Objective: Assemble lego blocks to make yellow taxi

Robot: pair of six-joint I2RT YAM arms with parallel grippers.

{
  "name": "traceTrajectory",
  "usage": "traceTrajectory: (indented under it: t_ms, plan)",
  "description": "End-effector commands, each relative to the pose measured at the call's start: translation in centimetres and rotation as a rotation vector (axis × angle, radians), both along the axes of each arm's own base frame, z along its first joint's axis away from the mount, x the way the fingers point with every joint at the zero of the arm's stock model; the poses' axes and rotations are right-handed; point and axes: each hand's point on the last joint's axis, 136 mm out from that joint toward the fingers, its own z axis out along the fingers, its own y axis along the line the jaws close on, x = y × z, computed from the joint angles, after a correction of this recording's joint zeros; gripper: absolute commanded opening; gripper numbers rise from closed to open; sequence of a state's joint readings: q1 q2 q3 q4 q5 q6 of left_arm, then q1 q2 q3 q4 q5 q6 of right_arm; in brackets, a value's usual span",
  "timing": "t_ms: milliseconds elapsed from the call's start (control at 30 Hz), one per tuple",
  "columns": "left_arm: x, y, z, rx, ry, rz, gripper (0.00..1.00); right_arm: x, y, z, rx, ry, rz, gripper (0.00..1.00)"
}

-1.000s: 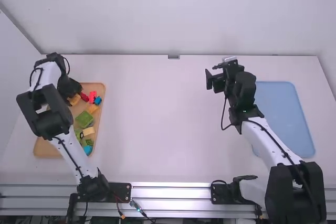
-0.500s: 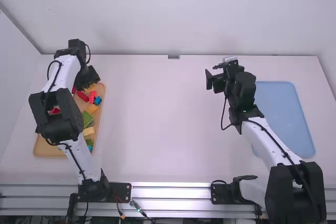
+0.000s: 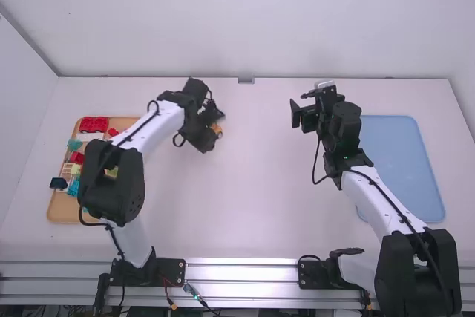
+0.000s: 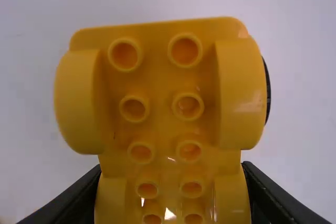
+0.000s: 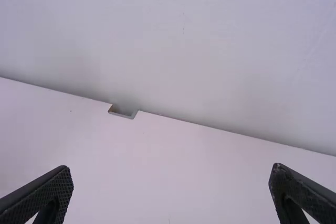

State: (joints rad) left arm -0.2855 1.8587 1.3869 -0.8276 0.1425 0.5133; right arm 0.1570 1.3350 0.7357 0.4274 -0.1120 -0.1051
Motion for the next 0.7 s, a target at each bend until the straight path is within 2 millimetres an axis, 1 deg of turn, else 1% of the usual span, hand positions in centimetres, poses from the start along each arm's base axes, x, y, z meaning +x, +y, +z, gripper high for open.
traceTrajectory:
  t_ms: [0,100,133,200,267,333,500,600,633,667]
  plan:
    - [-2.9,-2.8,-0.2,-0.031,-0.012,-0.406,0.57,0.6,0.1,1.6,0.008,-0.028,0.0,0.99]
    - [-5.3,-4.4,-1.3,-0.015,0.015,-0.564,0.59,0.6,0.1,1.3,0.006,-0.017,0.0,0.99]
    - [-6.0,-4.8,-1.9,0.007,0.015,-0.615,0.57,0.5,0.1,1.2,0.005,-0.012,-0.001,0.99]
    - [-6.2,-5.3,-2.5,0.033,0.001,-0.643,0.56,0.5,0.1,1.2,0.005,-0.01,-0.001,0.99]
    - [-6.4,-5.9,-3.7,0.084,-0.036,-0.683,0.53,0.5,0.1,1.1,0.004,-0.005,-0.001,0.99]
    - [-6.6,-6.2,-4.4,0.113,-0.057,-0.703,0.53,0.5,0.1,1.0,0.003,-0.001,-0.001,0.99]
    - [-7.7,-6.5,-6.5,0.183,-0.091,-0.757,0.55,0.4,0.1,0.9,0.003,0.003,-0.001,0.99]
    - [-8.1,-6.7,-7.2,0.182,-0.098,-0.783,0.56,0.4,0.1,0.9,0.003,0.002,-0.001,0.99]
    - [-8.2,-6.7,-7.4,0.18,-0.103,-0.785,0.57,0.4,0.1,0.9,0.003,0.003,-0.001,0.99]
    - [-8.0,-6.7,-7.5,0.179,-0.11,-0.772,0.77,0.4,0.1,0.9,0.003,0.003,-0.001,0.99]
